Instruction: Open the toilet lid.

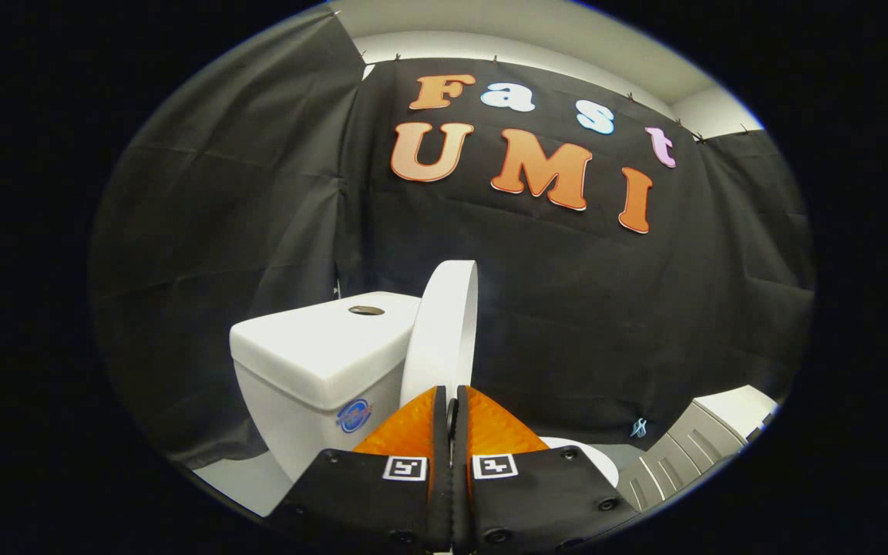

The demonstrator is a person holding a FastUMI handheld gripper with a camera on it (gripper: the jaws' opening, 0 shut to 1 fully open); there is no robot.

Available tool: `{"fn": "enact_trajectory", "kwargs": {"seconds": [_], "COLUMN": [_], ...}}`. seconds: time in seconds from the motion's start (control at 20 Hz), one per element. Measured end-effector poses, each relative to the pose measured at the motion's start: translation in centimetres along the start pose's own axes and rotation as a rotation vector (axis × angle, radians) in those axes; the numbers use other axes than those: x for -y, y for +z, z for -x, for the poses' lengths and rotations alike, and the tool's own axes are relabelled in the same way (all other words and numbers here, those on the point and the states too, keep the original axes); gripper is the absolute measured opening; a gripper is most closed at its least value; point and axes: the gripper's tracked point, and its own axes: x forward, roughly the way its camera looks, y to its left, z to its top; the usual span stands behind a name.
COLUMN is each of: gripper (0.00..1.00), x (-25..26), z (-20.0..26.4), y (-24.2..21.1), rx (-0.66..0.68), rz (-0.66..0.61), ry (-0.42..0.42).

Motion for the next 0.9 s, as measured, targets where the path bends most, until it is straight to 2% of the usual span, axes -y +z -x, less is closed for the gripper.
{"fn": "enact_trajectory", "kwargs": {"seconds": [0.2, 0.4, 0.55, 0.65, 0.7, 0.75, 0.85, 0.9], "gripper": [0.08, 0.08, 0.09, 0.10, 0.14, 0.22, 0.29, 0.38], "x": [-2.3, -2.7, -1.9, -2.0, -2.2, -1.7, -1.2, -1.2], "z": [-0.3, -0.4, -0.3, -0.2, -0.1, 0.6, 1.3, 1.5], "y": [0.3, 0.4, 0.4, 0.5, 1.2, 2.0, 3.9, 4.4], "rx": [0.005, 0.014, 0.012, 0.013, 0.029, 0.050, 0.091, 0.093], "rz": [0.037, 0.088, 0.069, 0.038, 0.025, 0.014, -0.006, -0.017], "ry": [0.011, -0.026, -0.043, -0.011, 0.017, 0.023, 0.047, 0.072]}}
